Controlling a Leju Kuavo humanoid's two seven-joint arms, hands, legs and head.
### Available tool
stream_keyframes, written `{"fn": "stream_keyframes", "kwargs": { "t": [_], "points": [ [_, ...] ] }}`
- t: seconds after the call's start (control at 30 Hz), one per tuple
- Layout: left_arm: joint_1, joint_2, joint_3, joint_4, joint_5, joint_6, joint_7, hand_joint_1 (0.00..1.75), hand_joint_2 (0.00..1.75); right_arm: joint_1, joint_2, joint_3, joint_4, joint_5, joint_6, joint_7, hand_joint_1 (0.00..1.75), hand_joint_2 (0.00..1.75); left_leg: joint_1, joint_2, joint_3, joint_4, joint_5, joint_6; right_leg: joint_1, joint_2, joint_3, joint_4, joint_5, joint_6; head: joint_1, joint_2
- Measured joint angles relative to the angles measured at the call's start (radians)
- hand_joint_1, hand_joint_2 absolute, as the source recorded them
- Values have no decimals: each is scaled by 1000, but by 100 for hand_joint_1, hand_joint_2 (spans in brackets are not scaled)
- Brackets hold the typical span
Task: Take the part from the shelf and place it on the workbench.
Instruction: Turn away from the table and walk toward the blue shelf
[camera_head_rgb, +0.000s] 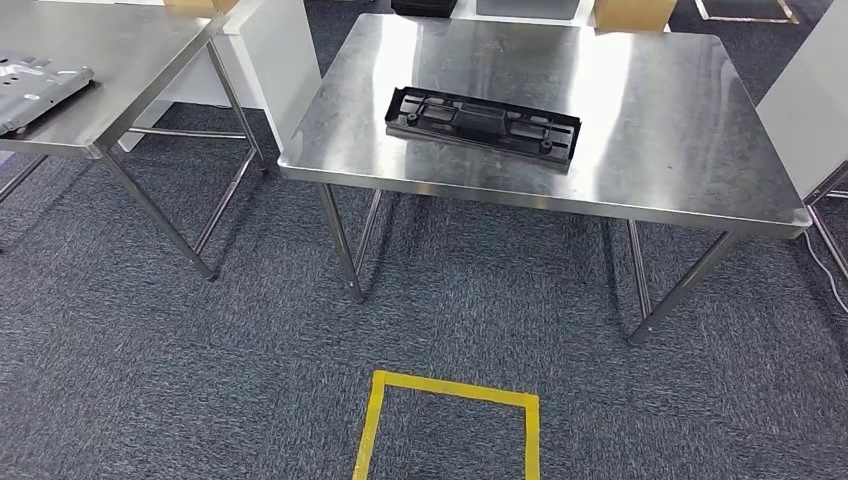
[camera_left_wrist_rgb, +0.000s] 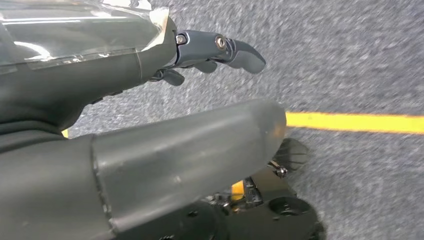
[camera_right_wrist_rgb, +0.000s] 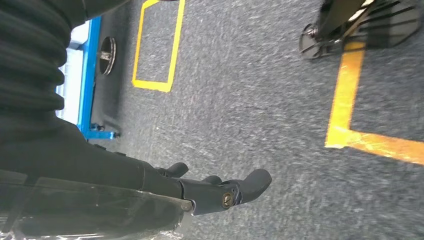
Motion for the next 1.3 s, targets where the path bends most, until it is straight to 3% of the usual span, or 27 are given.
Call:
{"fn": "stream_keyframes", "kwargs": {
  "t": [0.03, 0.07, 0.1, 0.13, 0.2, 0.27, 0.33, 0.4, 0.43, 0.47, 0.53, 0.57, 0.6, 0.67, 0.7, 0.73, 0.8, 0.83, 0.9, 0.93, 0.97, 1.03, 1.1, 1.13, 1.2, 1.27, 1.3],
  "points": [
    [0, 0, 0, 0, -2, -2, 0, 0, 0, 0, 0, 0, 0, 0, -1, 0, 0, 175, 0, -1, -15, 70, -53, -3, 3, -1, -12, 2, 11, -5, 0, 0],
    [-1, 0, 0, 0, -4, -3, 0, 0, 0, 0, 0, 0, 0, 1, -2, 0, 0, 175, 1, -1, -24, 133, -84, -5, 6, -2, -25, 5, 20, -6, -1, 0],
    [-1, 0, 0, 0, -5, -5, 0, 0, 0, 0, 0, 0, 0, 1, -2, 0, 0, 175, 1, -1, -22, 173, -95, -5, 8, -3, -39, 9, 29, -6, -1, 0],
    [-2, 0, 0, 0, -5, -7, 0, 0, 0, 1, 0, 0, 0, 2, -3, -1, 0, 175, 1, -1, -1, 176, -84, -2, 10, -3, -54, 14, 37, -4, -1, 0],
    [-3, 1, 0, 0, -6, -10, 0, 0, 0, 1, 0, 0, 0, 4, -3, -1, 0, 175, -1, -4, 91, 76, -40, 11, 13, -1, -78, 21, 51, -1, -1, 0],
    [-8, 2, 0, -1, -8, -11, -1, 0, 0, 0, 2, 0, 0, 7, -4, -1, 0, 175, -6, -9, 192, -71, -35, 28, 14, 0, -93, 22, 68, 8, 0, 0],
    [-10, 4, 0, -1, -8, -10, -2, 0, 0, 0, 4, 0, 0, 8, -5, -1, 0, 175, -14, -12, 227, -138, -46, 39, 10, 0, -101, 18, 85, 24, -2, 0],
    [-10, 5, 0, -1, -9, -10, -2, 0, 0, 1, 4, 0, 0, 8, -6, -1, 0, 175, -18, -8, 219, -155, -23, 48, 10, 0, -105, 13, 95, 37, -5, 0],
    [-11, 6, 0, -1, -9, -10, -2, 0, 0, 1, 4, 0, 0, 8, -6, -1, 0, 175, -16, -6, 213, -167, -8, 52, 12, 1, -113, 25, 81, 37, -5, 0],
    [-13, 6, 0, -1, -9, -10, -2, 0, 0, 1, 3, 0, 0, 8, -6, -1, 0, 175, -13, -3, 204, -177, 9, 56, 14, 1, -128, 54, 50, 33, -2, 0],
    [-15, 5, 0, -1, -9, -10, -2, 0, 0, 1, 2, 0, 0, 8, -6, -1, 0, 175, -11, 0, 180, -184, 36, 59, 12, 2, -168, 169, -42, 22, 4, 0],
    [-15, 5, 0, -1, -9, -10, -2, 0, 0, 1, 1, 0, 0, 8, -6, -1, 0, 175, -12, 2, 165, -181, 48, 59, 10, 2, -183, 234, -76, 23, 6, 0],
    [-15, 5, 0, -1, -9, -10, -2, 0, 0, 1, 0, 0, 0, 8, -6, -1, 0, 175, -12, 4, 147, -178, 59, 57, 8, 2, -187, 284, -88, 31, 7, 0],
    [-15, 4, 0, -1, -8, -9, -2, 0, 0, 1, -3, 0, 0, 10, -6, -2, 0, 175, -10, 6, 107, -166, 80, 50, 4, 2, -152, 297, -54, 59, 9, 0],
    [-15, 4, 0, -1, -8, -9, -2, 0, 0, 0, -5, 0, 0, 10, -6, -3, 0, 175, -8, 6, 87, -158, 90, 45, 1, 2, -108, 251, -28, 71, 10, 0],
    [-15, 4, 0, -1, -7, -8, -2, 0, 0, -1, -6, 0, 0, 11, -6, -3, 0, 175, -8, 6, 70, -149, 99, 40, -2, 2, -55, 184, -16, 76, 11, 0],
    [-15, 4, 0, -1, -6, -6, -2, 0, 0, -4, -8, 0, 0, 13, -6, -3, 0, 175, -10, 5, 46, -132, 116, 28, 2, 4, 41, 34, -38, 63, 11, 0],
    [-14, 4, 0, -1, -6, -4, -2, 0, 0, -5, -8, 0, 0, 14, -6, -3, 0, 175, -12, 4, 40, -127, 124, 23, 7, 5, 62, -5, -52, 53, 10, 0],
    [-11, 4, 0, -1, -6, -2, -2, 0, 0, -5, -7, 0, 0, 15, -5, -3, 0, 175, -10, 3, 33, -125, 138, 14, 5, 4, 57, -18, -51, 33, 5, 0],
    [-9, 5, 0, -1, -6, -2, -2, 0, 0, -5, -7, 0, 0, 15, -5, -3, 0, 175, -7, 2, 26, -114, 124, 9, 2, 2, 49, -15, -42, 20, 4, 0],
    [-6, 5, 0, -1, -5, -1, -2, 0, 0, -4, -7, 0, 1, 15, -5, -3, 0, 175, -4, 0, 20, -94, 96, 5, -2, 0, 41, -14, -32, 8, 2, 0],
    [-3, 5, 0, -1, -5, -1, -2, 0, 0, -2, -7, 0, 1, 16, -5, -3, 0, 175, 1, -2, -6, 11, -9, -4, -1, -4, 20, -13, -11, -10, -2, 0],
    [-3, 5, 0, -1, -5, -1, -2, 0, 0, -1, -7, 0, 1, 16, -5, -3, 0, 175, 4, -2, -28, 140, -83, -10, 4, -6, -6, -7, 6, -11, -4, 0],
    [-3, 5, 0, -1, -5, -1, -2, 0, 0, -1, -7, 0, 1, 16, -5, -2, 0, 175, 5, -2, -23, 171, -87, -11, 5, -7, -20, -1, 14, -10, -4, 0],
    [-3, 5, 0, -1, -6, -1, -2, 0, 0, 0, -6, 0, 1, 16, -4, -2, 0, 175, 8, -2, 47, 114, -49, -9, 5, -6, -46, 16, 24, -3, -5, 0],
    [-6, 6, 0, -1, -6, -1, -2, 0, 0, -1, -5, 0, 1, 16, -4, -1, 0, 175, 8, -6, 149, -30, -31, -2, 6, -5, -67, 30, 32, 6, -5, 0],
    [-7, 6, 0, -1, -6, -1, -2, 0, 0, -1, -5, 0, 1, 16, -4, -1, 0, 175, 6, -8, 181, -80, -33, 2, 6, -5, -73, 32, 37, 13, -3, 0]
  ]
}}
